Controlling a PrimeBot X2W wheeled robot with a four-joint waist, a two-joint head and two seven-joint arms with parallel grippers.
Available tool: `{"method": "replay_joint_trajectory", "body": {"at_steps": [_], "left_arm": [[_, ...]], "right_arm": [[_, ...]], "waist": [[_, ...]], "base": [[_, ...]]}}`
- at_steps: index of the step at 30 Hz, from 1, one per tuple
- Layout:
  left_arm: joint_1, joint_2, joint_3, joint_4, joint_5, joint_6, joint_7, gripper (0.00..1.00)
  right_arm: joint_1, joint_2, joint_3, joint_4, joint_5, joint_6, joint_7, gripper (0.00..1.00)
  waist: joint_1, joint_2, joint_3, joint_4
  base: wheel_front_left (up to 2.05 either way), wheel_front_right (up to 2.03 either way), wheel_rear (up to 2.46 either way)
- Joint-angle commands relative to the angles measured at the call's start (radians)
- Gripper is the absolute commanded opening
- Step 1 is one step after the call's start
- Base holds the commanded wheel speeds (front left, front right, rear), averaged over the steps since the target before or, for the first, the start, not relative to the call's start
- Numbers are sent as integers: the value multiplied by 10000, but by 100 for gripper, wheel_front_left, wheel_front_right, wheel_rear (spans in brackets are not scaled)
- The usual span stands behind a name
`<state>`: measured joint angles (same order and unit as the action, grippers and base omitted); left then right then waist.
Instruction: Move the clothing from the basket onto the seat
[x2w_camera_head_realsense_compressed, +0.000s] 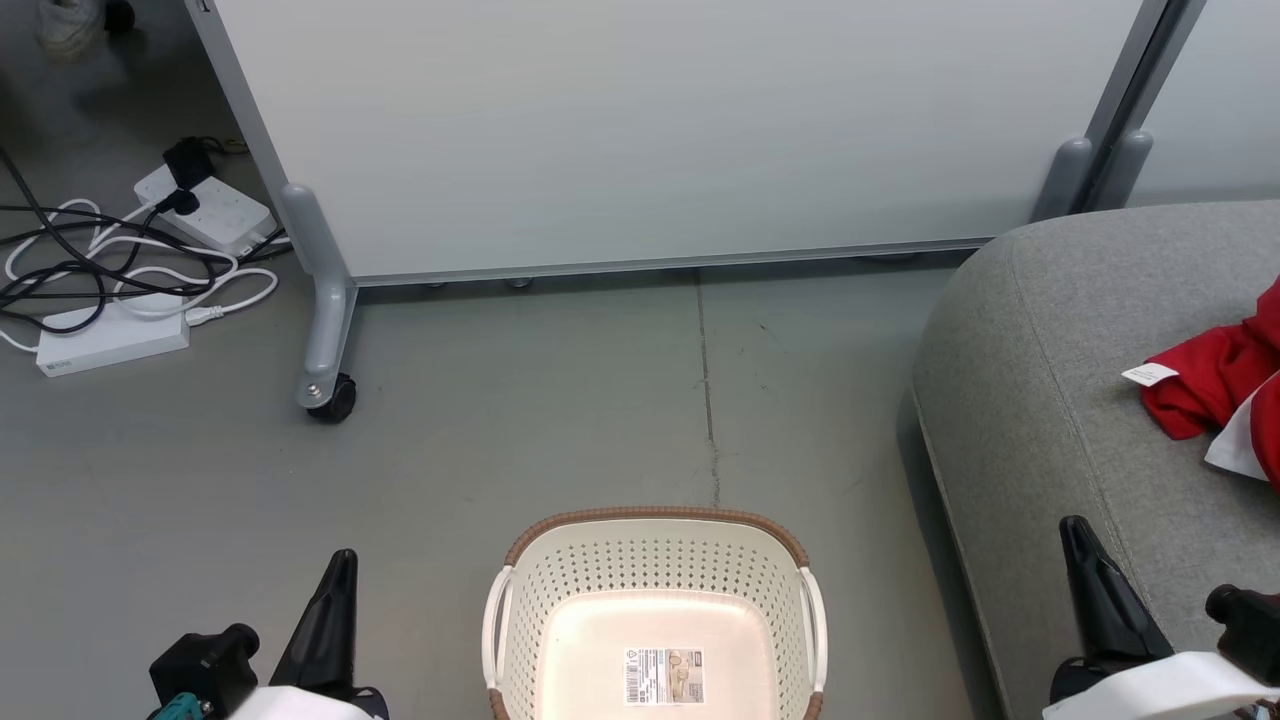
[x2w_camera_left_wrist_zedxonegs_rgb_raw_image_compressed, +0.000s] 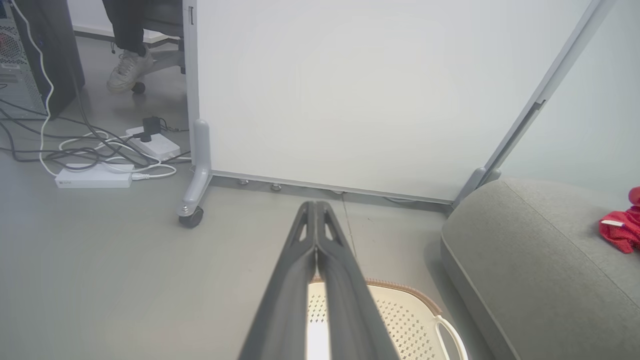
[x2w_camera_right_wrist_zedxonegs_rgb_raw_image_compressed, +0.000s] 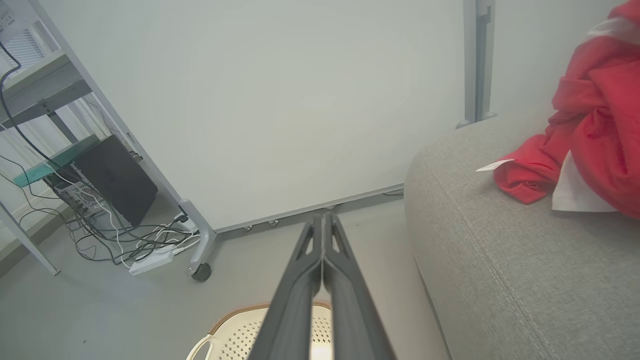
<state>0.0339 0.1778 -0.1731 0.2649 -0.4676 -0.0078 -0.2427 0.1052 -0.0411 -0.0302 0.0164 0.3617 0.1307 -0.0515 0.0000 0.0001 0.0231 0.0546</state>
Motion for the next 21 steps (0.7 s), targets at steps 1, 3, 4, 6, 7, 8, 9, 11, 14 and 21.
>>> {"method": "replay_joint_trajectory", "body": {"at_steps": [1, 3, 4, 6, 7, 8, 9, 11, 14, 21], "left_arm": [[-363, 42, 97, -115, -460, -74, 36, 0], [-427, 4, 107, -97, -793, -110, 60, 0], [-457, -15, 112, -88, -955, -126, 73, 0], [-512, -52, 123, -72, -1275, -159, 99, 0], [-538, -70, 129, -63, -1434, -176, 111, 0], [-566, -88, 135, -54, -1588, -193, 125, 0], [-596, -105, 141, -47, -1741, -211, 137, 0], [-654, -140, 152, -31, -2045, -238, 163, 0], [-752, -203, 176, 0, -2629, -300, 214, 0], [-922, -315, 216, 49, -3585, -395, 298, 0]], "right_arm": [[-368, -139, -119, 0, 515, 0, 120, 0], [-470, -171, -171, 123, 883, 0, 211, 0], [-519, -186, -197, 182, 1062, 0, 253, 0], [-616, -213, -249, 297, 1415, 0, 340, 0], [-664, -225, -276, 355, 1587, 0, 383, 0], [-711, -238, -303, 410, 1758, 0, 428, 0], [-757, -250, -329, 462, 1926, 0, 468, 0], [-846, -272, -385, 568, 2253, 0, 552, 0], [-1019, -314, -494, 771, 2886, 0, 721, 0], [-1302, -376, -682, 1108, 3915, 0, 1001, 0]], "waist": [[0, -1, -2, -9], [0, -1, -5, -18], [0, -1, -6, -23], [0, -1, -9, -32], [0, -1, -11, -37], [0, -1, -12, -41], [0, -1, -13, -46], [0, -1, -16, -55], [0, -1, -22, -73], [0, -1, -31, -105]], "base": [[0, 0, 0], [0, 0, 0], [0, 0, 0], [0, 0, 0], [0, 0, 0], [0, 0, 0], [0, 0, 0], [0, 0, 0], [0, 0, 0], [0, 0, 0]]}}
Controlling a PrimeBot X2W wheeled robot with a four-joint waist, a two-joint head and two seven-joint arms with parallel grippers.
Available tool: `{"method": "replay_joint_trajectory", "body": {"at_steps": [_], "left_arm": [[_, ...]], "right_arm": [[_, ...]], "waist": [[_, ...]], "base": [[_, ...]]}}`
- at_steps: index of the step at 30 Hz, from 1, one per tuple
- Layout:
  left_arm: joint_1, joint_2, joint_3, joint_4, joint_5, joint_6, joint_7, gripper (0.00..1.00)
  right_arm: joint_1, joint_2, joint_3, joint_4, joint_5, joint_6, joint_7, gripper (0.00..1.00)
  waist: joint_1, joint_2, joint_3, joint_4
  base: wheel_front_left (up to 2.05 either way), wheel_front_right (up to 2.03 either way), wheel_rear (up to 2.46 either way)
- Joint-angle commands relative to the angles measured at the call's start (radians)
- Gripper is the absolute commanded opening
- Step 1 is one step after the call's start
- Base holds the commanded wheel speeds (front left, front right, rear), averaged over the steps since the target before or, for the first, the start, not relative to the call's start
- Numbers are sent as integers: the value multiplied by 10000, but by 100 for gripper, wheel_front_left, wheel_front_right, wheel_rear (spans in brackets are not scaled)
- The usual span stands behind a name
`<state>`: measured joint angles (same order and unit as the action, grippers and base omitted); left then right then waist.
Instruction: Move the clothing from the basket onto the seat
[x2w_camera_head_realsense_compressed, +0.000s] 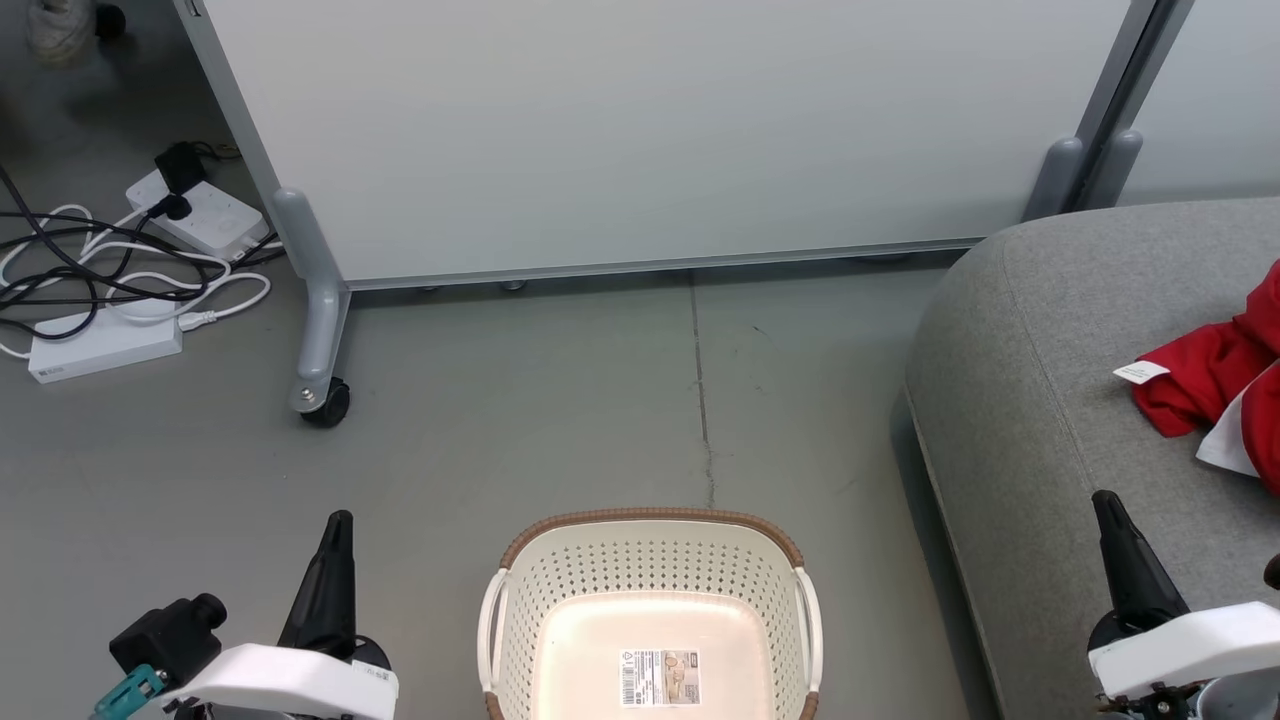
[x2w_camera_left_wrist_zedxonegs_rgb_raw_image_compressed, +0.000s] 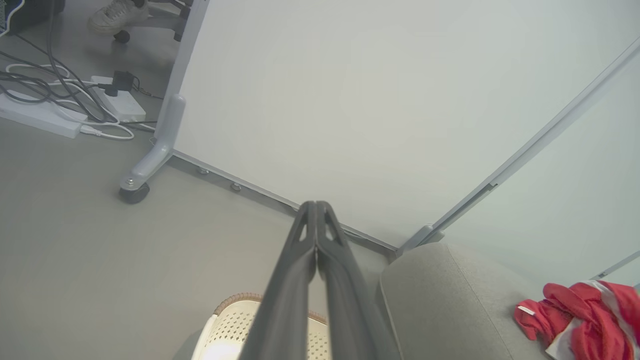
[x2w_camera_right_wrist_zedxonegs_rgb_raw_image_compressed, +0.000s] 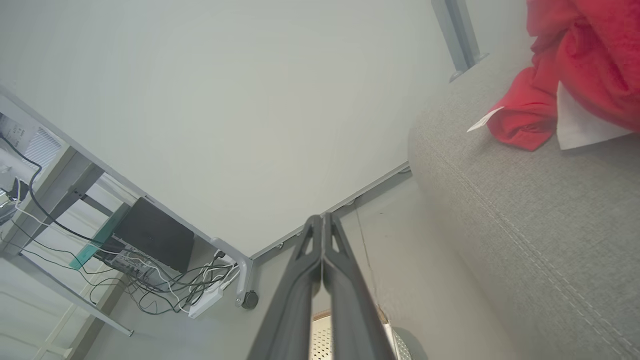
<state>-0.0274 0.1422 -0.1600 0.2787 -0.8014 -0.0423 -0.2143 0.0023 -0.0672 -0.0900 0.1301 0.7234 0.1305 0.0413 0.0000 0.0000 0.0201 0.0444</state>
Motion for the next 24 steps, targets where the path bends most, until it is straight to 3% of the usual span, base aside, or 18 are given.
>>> {"method": "replay_joint_trajectory", "body": {"at_steps": [1, 24], "left_arm": [[-333, 26, 90, -81, -381, -66, 23, 0], [-806, -269, 196, 51, -2944, -336, 261, 0]], "right_arm": [[-313, -124, -112, 14, 437, 2, 114, 0], [-1084, -253, -685, 923, 3126, 7, 921, 0]], "waist": [[0, 0, -3, -8], [0, 0, -33, -109]], "base": [[0, 0, 0], [0, 0, 0]]}}
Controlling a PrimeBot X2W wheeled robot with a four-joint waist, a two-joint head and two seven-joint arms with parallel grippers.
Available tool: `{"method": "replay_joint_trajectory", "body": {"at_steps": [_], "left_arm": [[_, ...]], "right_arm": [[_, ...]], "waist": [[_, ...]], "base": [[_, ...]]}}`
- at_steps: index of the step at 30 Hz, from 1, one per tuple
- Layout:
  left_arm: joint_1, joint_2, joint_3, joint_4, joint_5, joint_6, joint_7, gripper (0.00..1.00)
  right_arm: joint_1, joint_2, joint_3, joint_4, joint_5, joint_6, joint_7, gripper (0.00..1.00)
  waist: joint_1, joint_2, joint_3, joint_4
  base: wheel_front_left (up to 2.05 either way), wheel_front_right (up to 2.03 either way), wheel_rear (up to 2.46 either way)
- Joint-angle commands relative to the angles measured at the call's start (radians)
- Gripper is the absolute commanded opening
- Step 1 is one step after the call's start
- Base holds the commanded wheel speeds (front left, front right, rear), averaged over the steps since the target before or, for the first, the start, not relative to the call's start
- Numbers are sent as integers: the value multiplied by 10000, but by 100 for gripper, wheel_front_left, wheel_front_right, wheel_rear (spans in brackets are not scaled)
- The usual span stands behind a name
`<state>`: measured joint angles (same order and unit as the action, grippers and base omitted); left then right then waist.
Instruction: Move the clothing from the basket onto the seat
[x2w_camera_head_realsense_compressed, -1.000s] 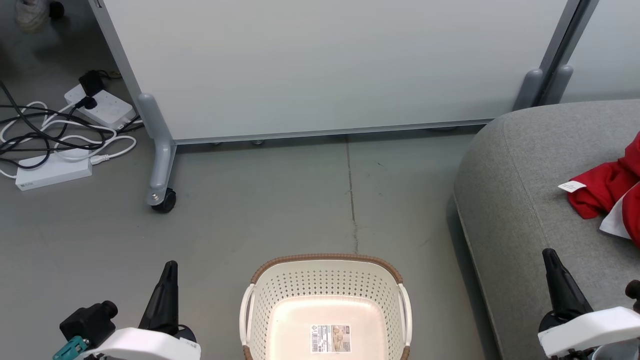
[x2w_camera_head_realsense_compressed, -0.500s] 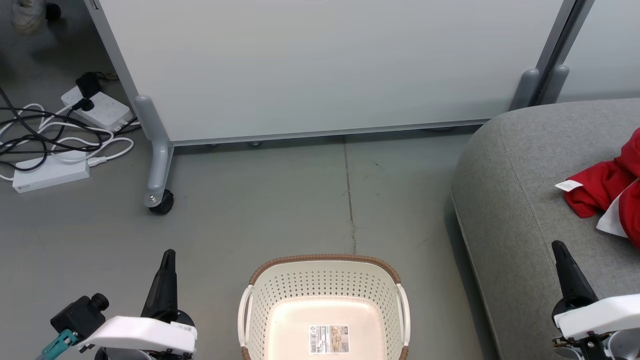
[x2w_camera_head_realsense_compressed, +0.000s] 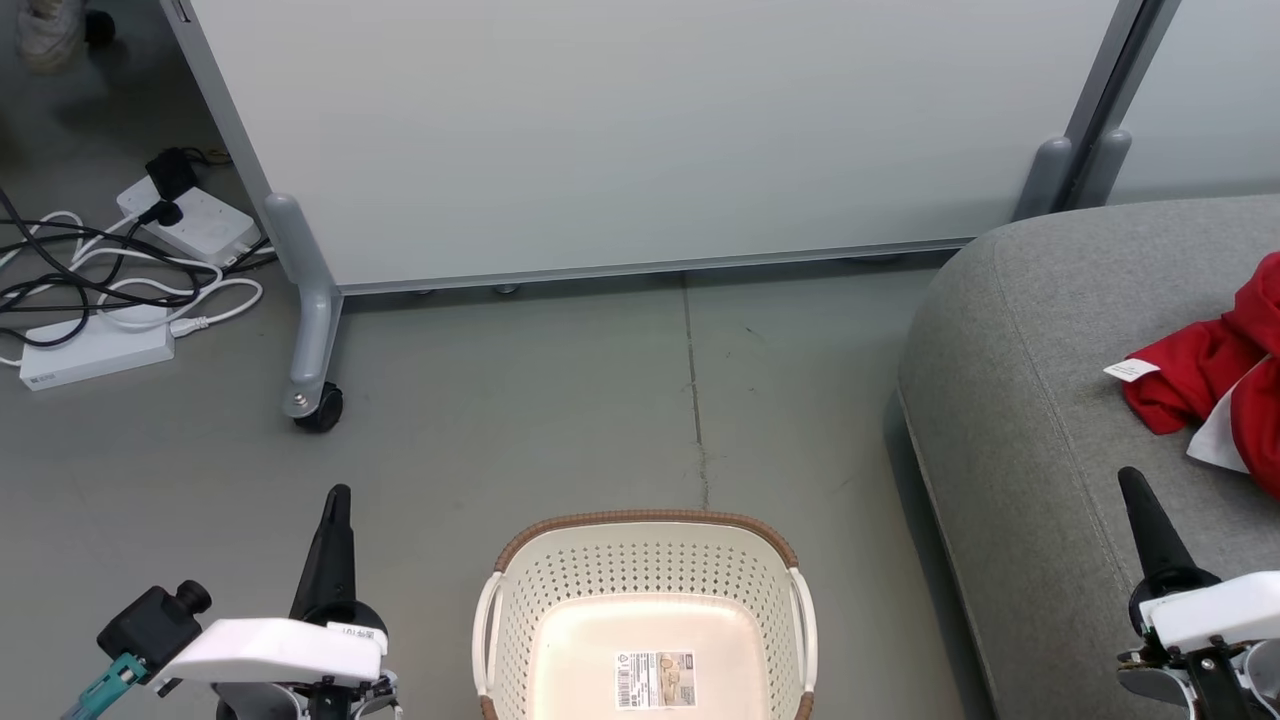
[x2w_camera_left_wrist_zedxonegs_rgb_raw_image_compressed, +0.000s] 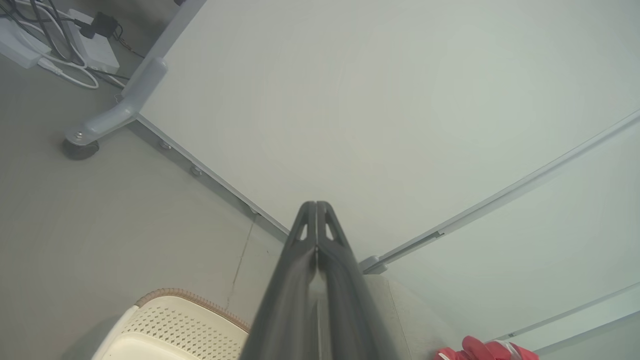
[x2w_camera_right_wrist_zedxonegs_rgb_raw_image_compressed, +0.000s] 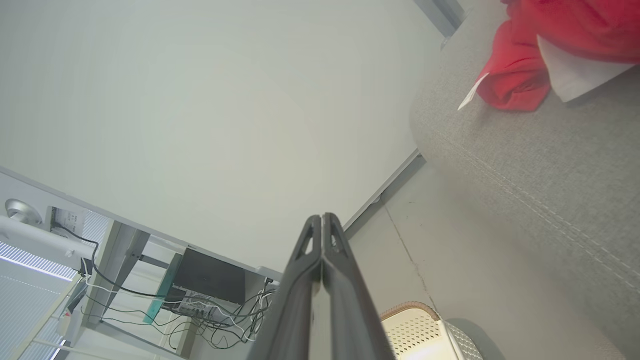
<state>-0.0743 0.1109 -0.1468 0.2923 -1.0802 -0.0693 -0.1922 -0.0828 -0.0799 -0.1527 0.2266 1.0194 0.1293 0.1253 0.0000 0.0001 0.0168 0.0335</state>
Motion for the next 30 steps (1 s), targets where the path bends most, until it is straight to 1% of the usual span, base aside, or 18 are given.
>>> {"method": "replay_joint_trajectory", "body": {"at_steps": [1, 20, 30], "left_arm": [[-354, 32, 69, -78, -262, -80, 46, 0], [-667, -173, 146, 22, -2056, -270, 210, 0], [-777, -264, 176, 69, -2796, -344, 273, 0]], "right_arm": [[-266, -130, -84, -9, 273, 18, 113, 0], [-814, -181, -542, 632, 2111, 20, 719, 0], [-1041, -195, -735, 903, 2866, 21, 965, 0]], "waist": [[0, -1, -2, -5], [0, -1, -28, -91], [0, -1, -40, -133]], "base": [[0, 0, 0], [0, 0, 0], [0, 0, 0]]}}
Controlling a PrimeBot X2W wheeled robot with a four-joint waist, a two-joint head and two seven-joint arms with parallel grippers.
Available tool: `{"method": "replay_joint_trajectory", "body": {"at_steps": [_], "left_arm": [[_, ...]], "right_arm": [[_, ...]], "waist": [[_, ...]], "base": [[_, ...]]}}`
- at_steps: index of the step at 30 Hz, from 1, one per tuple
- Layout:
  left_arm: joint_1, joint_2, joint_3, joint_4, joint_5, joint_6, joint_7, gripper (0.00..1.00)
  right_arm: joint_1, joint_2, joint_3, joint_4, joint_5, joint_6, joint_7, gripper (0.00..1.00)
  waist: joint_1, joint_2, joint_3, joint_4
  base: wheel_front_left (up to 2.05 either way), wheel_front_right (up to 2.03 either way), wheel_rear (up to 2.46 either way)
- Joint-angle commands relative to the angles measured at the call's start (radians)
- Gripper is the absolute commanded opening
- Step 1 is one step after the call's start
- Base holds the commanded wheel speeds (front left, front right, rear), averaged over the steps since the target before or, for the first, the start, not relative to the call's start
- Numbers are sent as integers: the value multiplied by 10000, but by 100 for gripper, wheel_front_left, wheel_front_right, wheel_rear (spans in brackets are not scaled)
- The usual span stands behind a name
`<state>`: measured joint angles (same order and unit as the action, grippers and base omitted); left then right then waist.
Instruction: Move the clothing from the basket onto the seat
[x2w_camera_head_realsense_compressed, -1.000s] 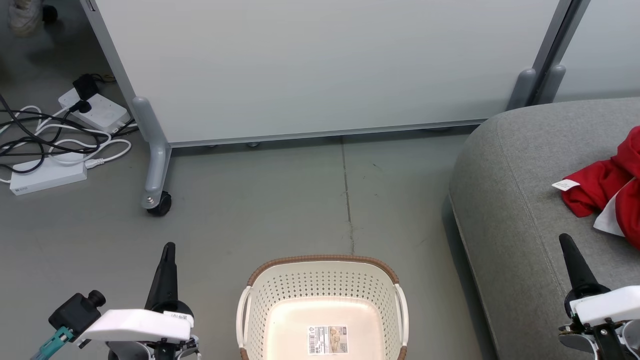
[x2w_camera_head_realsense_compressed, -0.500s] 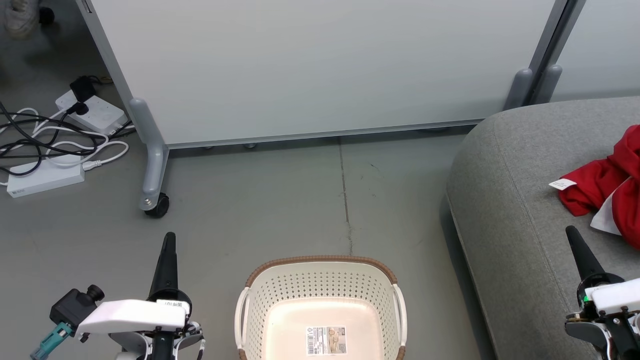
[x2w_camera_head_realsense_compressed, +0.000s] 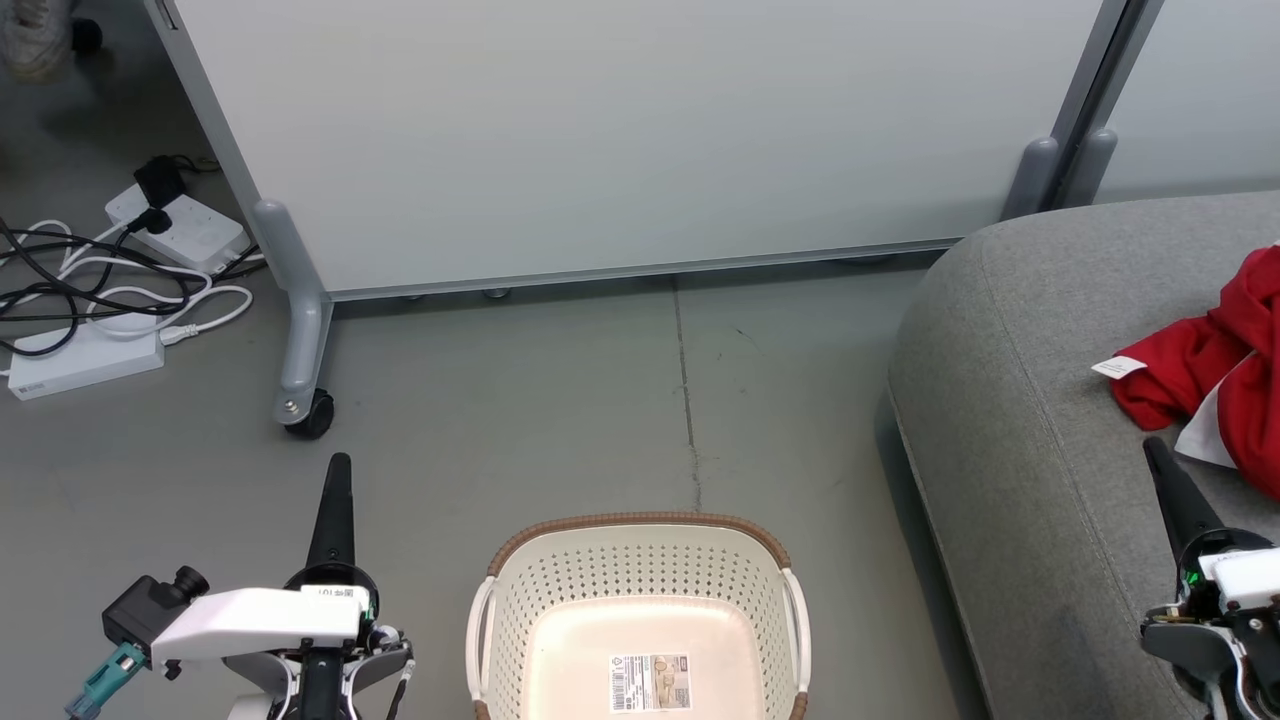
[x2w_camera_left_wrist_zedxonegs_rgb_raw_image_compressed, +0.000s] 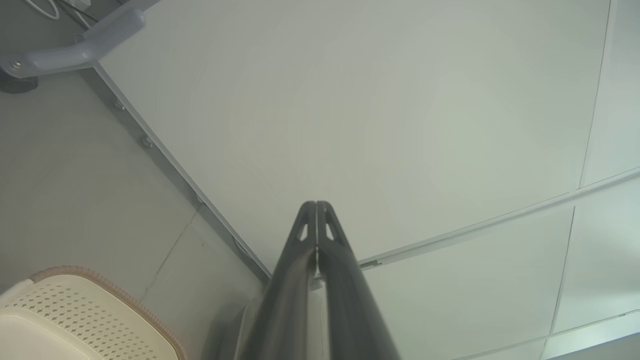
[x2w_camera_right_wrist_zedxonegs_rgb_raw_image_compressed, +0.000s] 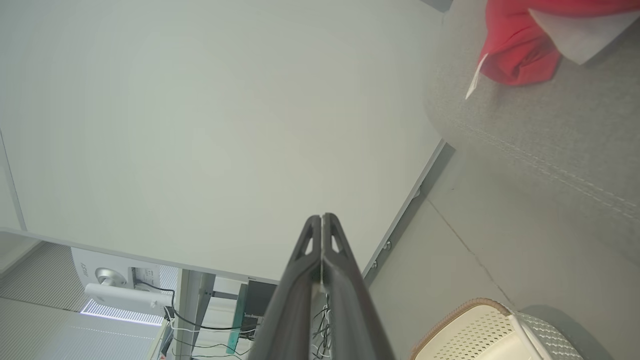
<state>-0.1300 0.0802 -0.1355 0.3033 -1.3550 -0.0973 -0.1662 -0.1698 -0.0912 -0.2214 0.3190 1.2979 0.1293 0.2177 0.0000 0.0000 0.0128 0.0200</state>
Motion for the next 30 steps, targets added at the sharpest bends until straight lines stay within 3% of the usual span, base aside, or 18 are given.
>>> {"method": "replay_joint_trajectory", "body": {"at_steps": [1, 30], "left_arm": [[-241, 35, 65, -37, -121, -76, 19, 0], [-591, -204, 150, 88, -2178, -290, 208, 0]], "right_arm": [[-187, -84, -75, 8, 160, 21, 67, 0], [-805, -118, -639, 744, 2215, 24, 791, 0]], "waist": [[0, 0, -1, -2], [0, 0, -41, -134]], "base": [[0, 0, 0], [0, 0, 0]]}}
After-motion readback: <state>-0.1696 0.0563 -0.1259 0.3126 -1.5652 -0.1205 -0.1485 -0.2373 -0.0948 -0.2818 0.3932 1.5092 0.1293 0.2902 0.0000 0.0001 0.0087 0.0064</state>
